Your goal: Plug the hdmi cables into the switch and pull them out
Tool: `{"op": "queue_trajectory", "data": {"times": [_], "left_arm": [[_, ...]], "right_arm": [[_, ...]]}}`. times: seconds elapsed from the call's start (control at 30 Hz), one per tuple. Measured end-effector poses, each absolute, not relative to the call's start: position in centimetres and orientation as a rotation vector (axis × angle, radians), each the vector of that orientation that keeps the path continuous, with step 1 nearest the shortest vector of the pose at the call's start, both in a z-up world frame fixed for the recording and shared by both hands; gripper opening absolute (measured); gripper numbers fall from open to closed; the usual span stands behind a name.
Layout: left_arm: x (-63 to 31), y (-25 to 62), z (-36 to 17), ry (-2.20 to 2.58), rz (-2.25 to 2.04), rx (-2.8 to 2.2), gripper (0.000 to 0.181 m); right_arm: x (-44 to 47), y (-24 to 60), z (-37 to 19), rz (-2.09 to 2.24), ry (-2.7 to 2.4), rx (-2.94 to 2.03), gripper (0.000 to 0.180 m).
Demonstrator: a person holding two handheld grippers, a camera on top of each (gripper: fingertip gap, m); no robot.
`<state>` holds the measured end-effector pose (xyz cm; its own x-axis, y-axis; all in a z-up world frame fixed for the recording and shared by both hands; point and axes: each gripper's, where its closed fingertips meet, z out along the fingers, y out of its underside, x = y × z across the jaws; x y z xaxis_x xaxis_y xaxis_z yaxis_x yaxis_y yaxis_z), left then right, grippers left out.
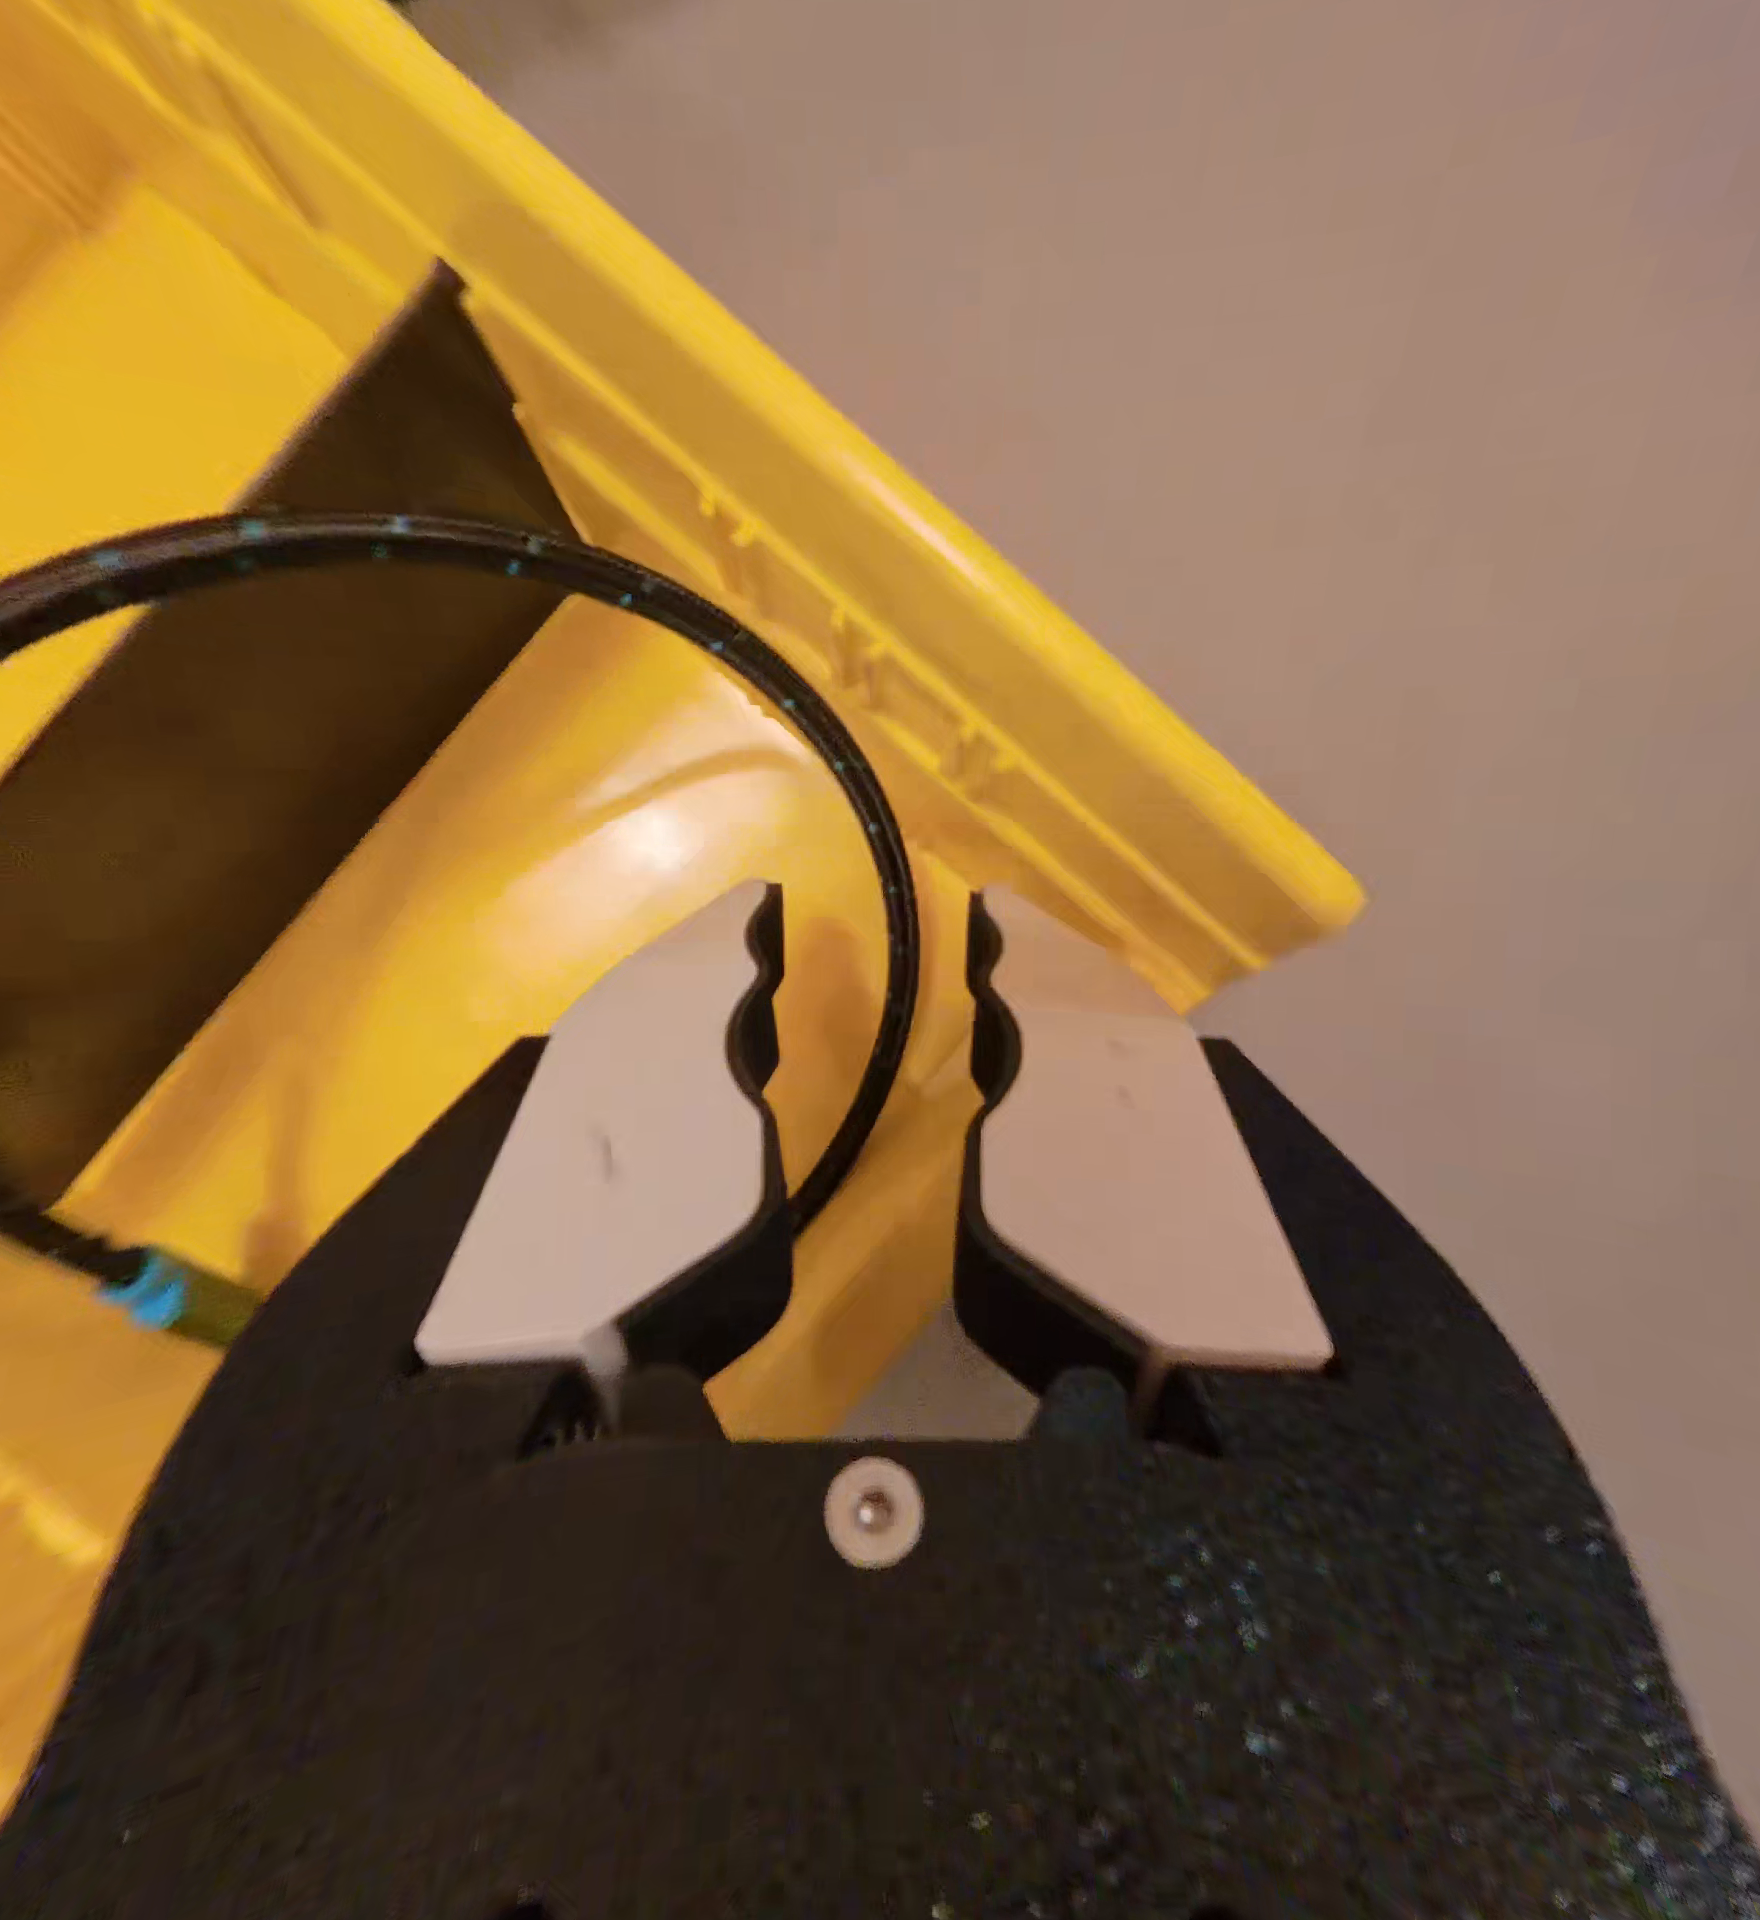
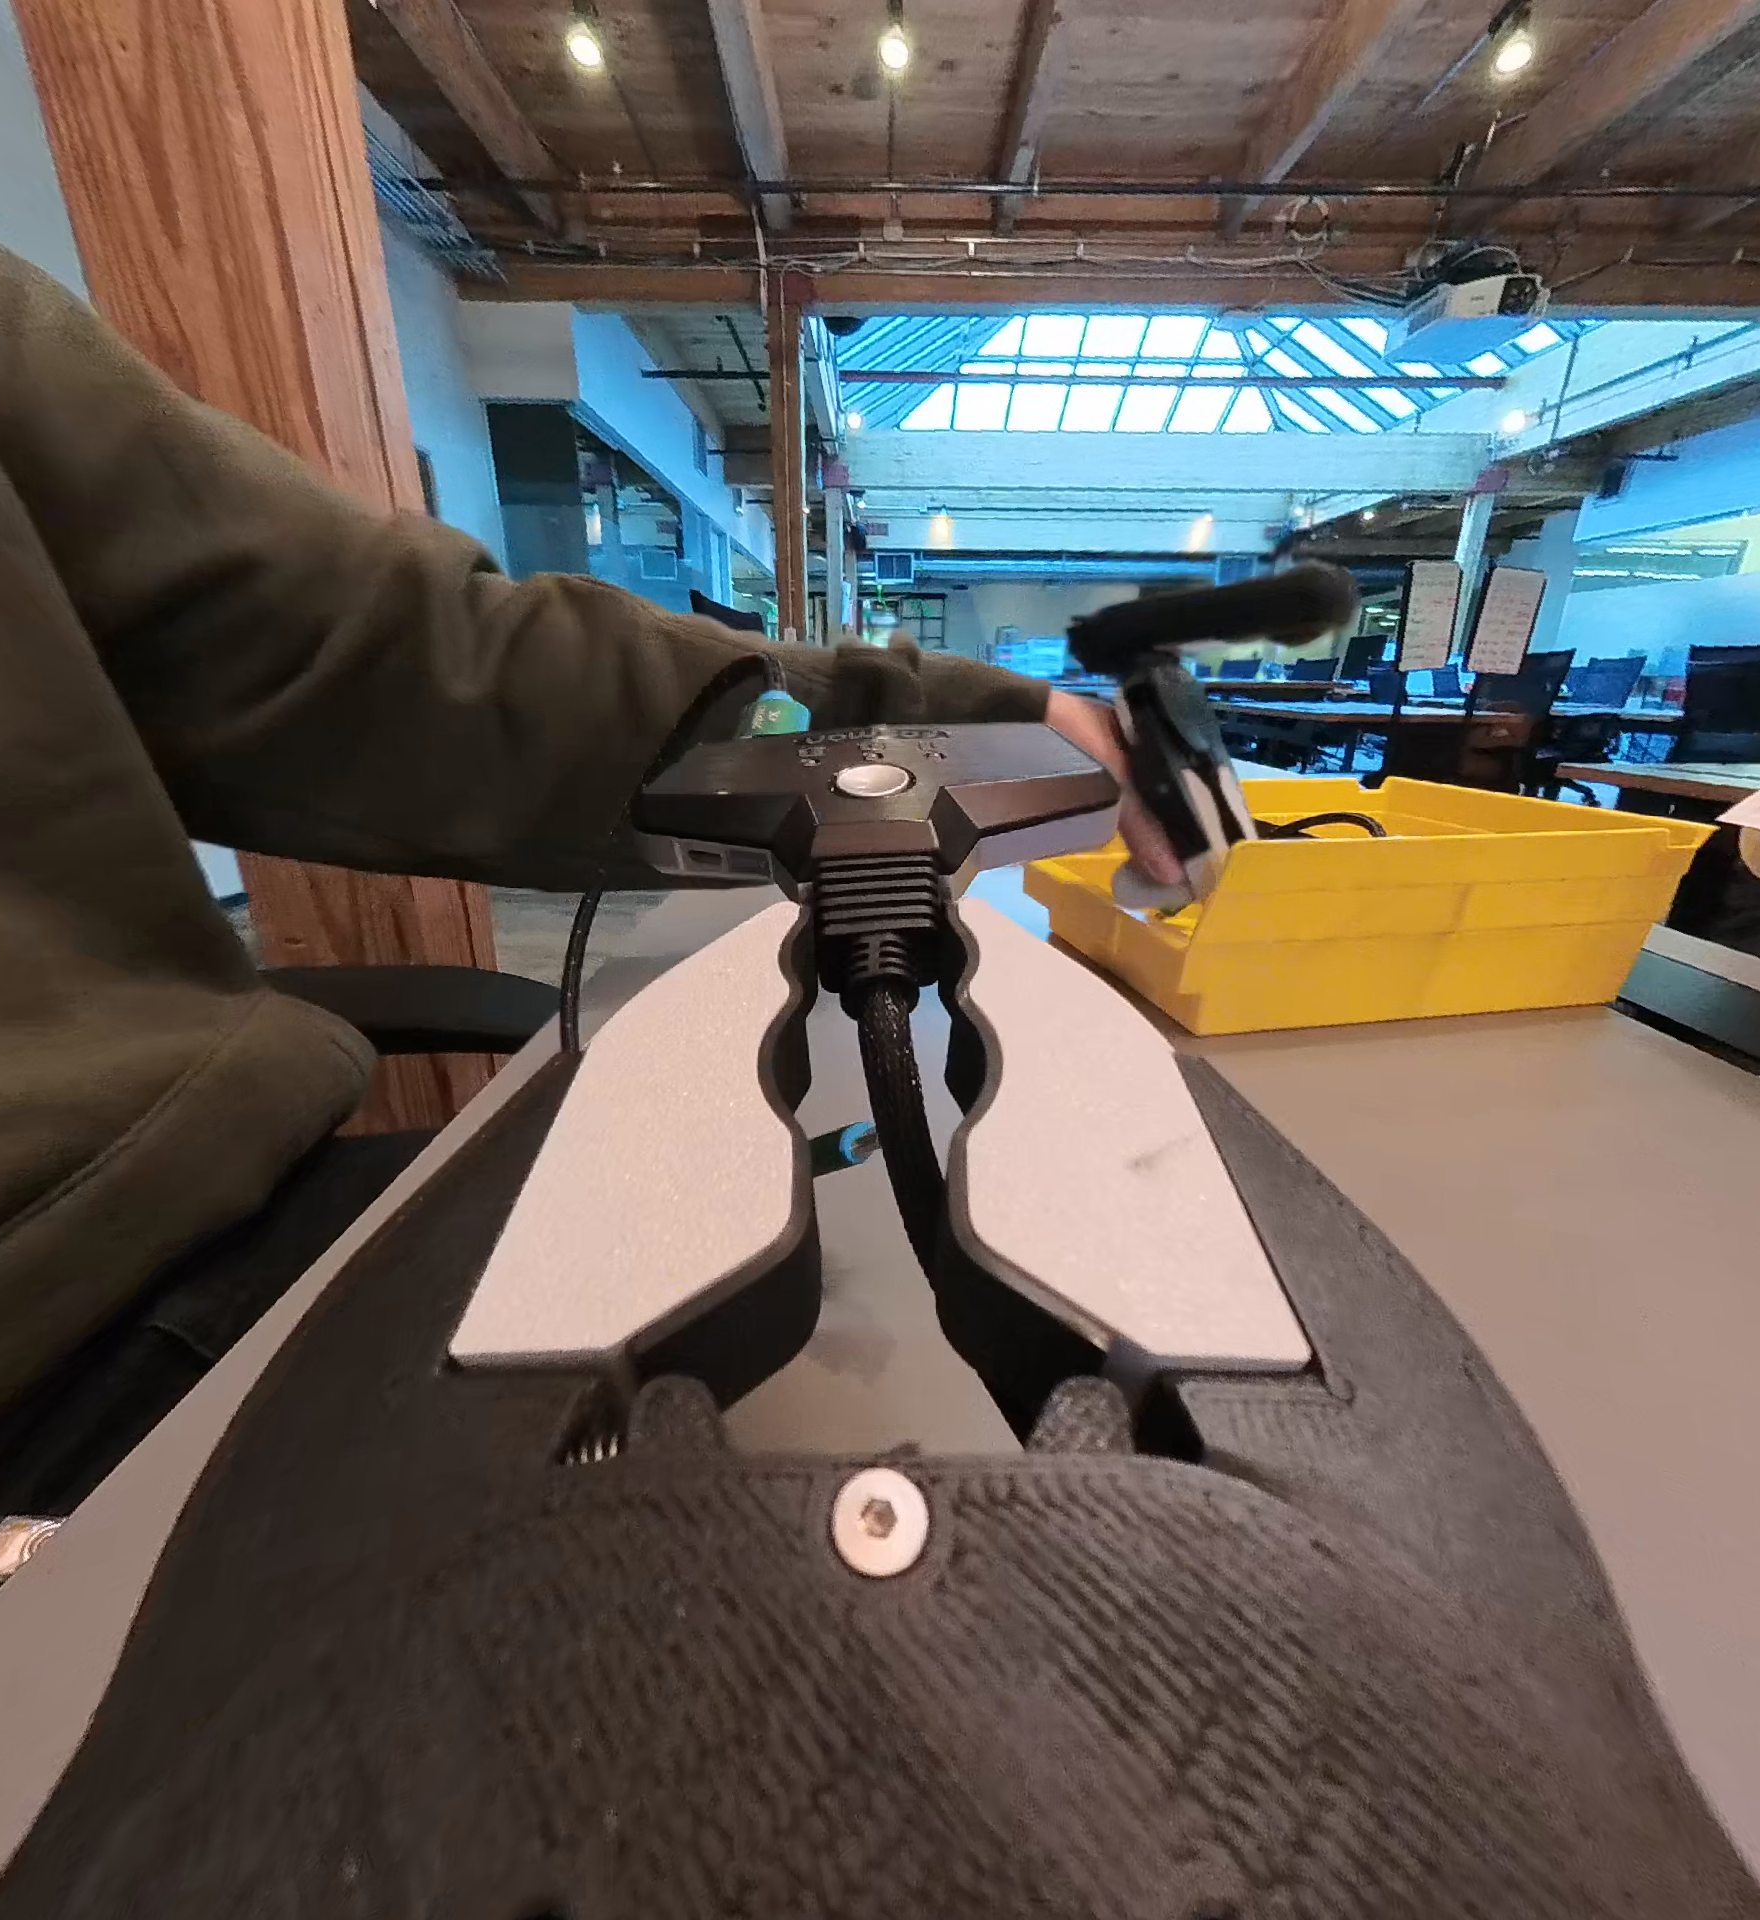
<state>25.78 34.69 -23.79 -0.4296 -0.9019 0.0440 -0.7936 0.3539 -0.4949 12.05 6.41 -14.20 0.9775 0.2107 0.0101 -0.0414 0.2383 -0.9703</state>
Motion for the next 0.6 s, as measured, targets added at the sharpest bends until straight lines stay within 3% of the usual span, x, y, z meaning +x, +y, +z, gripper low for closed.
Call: {"op": "queue_trajectory", "data": {"times": [0.03, 0.3, 0.4, 0.6], "left_arm": [[26.1, 34.6, -24.3, 2.399, -0.665, -1.558, 0.033], [26.5, 33.8, -24.9, 2.456, -0.868, -1.746, 0.021], [26.6, 33.2, -24.6, 2.444, -1.001, -1.759, 0.006], [25.8, 33.4, -23.4, 2.458, -0.942, -1.497, 0.006]], "right_arm": [[11.9, 6.3, -14.1, 0.179, -0.157, -1.313, 0.022], [11.8, 6.3, -14.1, 0.188, -0.166, -1.313, 0.022], [11.8, 6.3, -14.2, 0.187, -0.167, -1.315, 0.022], [11.9, 6.2, -14.1, 0.18, -0.163, -1.308, 0.022]]}}
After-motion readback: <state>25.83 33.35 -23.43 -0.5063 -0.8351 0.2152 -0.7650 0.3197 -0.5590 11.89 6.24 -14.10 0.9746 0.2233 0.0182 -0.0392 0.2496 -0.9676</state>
